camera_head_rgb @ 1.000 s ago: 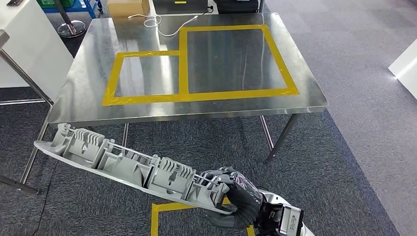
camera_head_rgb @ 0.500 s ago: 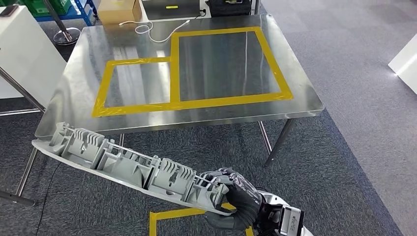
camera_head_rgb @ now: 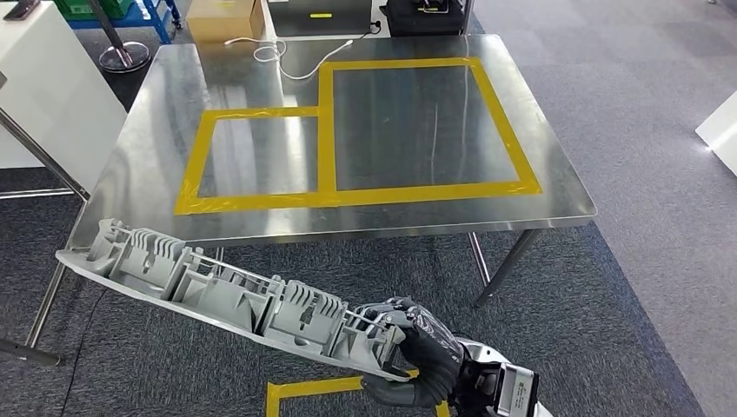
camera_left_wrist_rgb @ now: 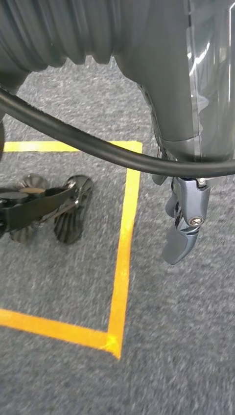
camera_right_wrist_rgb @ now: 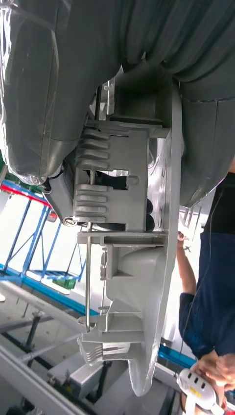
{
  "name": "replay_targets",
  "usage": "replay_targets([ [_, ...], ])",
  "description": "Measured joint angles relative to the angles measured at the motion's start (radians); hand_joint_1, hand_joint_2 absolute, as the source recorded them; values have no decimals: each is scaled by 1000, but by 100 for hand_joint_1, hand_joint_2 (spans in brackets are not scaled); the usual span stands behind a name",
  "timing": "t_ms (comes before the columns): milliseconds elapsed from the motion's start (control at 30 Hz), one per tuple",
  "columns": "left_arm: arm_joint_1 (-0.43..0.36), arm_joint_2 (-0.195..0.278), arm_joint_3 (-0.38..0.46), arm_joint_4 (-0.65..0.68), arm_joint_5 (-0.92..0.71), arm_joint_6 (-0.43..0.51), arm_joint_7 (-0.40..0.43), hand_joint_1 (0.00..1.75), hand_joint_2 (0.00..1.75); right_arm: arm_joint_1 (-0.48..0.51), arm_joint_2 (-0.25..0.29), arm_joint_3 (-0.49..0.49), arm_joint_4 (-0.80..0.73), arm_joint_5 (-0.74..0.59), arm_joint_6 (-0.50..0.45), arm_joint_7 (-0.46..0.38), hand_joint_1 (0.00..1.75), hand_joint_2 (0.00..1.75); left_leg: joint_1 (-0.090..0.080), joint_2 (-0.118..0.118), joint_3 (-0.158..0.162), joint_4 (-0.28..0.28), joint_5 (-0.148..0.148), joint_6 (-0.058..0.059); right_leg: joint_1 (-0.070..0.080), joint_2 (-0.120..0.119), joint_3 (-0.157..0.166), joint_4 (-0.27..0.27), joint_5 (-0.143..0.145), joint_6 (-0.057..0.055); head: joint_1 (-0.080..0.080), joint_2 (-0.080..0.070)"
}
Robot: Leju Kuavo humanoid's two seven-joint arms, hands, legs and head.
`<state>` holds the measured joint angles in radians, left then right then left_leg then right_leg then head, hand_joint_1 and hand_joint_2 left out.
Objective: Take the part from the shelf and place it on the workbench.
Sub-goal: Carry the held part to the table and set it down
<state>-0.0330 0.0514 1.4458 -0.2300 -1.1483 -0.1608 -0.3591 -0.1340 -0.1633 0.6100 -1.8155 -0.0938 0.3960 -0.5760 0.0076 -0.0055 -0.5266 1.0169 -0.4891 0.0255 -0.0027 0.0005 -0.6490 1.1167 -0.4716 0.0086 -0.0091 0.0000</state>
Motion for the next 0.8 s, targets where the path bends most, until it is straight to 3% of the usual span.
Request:
replay_targets([
  [67,-2,0,0,0,-1,0,0,0,175,0,0,0,0,0,0,0,175,175,-1,0,9,-3,-11,-11,6,-1,27,-79,26,-13,-1,0],
  [133,-3,0,0,0,-2,-1,-2,0,175,0,0,0,0,0,-1,-1,175,175,-3,0,15,-1,-11,-24,7,1,34,-93,23,-26,-2,0],
  [200,-4,0,0,0,-3,-2,-4,0,175,0,1,0,0,0,-2,0,175,175,-3,2,6,41,-14,-33,3,2,53,-102,23,-39,-4,0],
  [233,-5,0,0,0,-4,-3,-5,0,175,0,2,0,0,0,-2,0,175,175,-2,3,-15,82,-25,-36,1,2,65,-104,19,-44,-6,0],
  [300,-7,1,0,0,-4,-3,-6,0,175,-2,4,0,0,1,-2,-1,175,175,1,4,-88,200,-70,-43,-1,1,82,-107,6,-51,-9,0],
  [367,-5,1,0,0,-4,-3,-6,0,175,-1,5,0,0,1,-4,-2,175,175,3,4,-154,279,-108,-51,0,3,97,-107,-8,-52,-10,0],
  [400,-4,0,0,0,-4,-3,-7,0,175,-1,5,0,0,1,-6,-3,175,175,4,4,-167,276,-103,-52,0,4,107,-107,-16,-51,-10,0],
  [433,-3,0,0,0,-5,-3,-7,0,175,-1,6,-1,-1,0,-8,-5,175,175,4,4,-164,240,-75,-51,0,5,118,-107,-25,-49,-11,0],
  [500,-2,1,0,0,-6,-3,-10,0,175,-3,6,-2,-8,-6,-12,-12,175,175,2,4,-129,112,17,-41,1,5,143,-106,-43,-44,-10,0],
  [567,-2,2,0,0,-7,-2,-12,0,175,-7,8,-4,-19,-12,-14,-19,175,175,-3,4,-103,28,64,-31,2,6,156,-107,-60,-33,-10,0],
  [700,-2,3,0,0,-9,-2,-15,0,175,-16,11,-14,-43,-15,-18,-21,175,175,-3,1,-67,-4,62,-4,2,5,160,-67,-56,-9,-8,0],
  [733,-3,3,0,0,-9,-2,-16,0,175,-18,11,-15,-46,-15,-19,-21,175,175,-1,1,-54,-10,59,1,2,5,144,-32,-60,-4,-6,0],
  [800,-5,3,0,0,-9,-2,-16,0,175,-21,11,-17,-51,-15,-19,-21,175,175,0,1,-39,-15,50,8,-2,5,71,80,-100,5,-3,0],
])
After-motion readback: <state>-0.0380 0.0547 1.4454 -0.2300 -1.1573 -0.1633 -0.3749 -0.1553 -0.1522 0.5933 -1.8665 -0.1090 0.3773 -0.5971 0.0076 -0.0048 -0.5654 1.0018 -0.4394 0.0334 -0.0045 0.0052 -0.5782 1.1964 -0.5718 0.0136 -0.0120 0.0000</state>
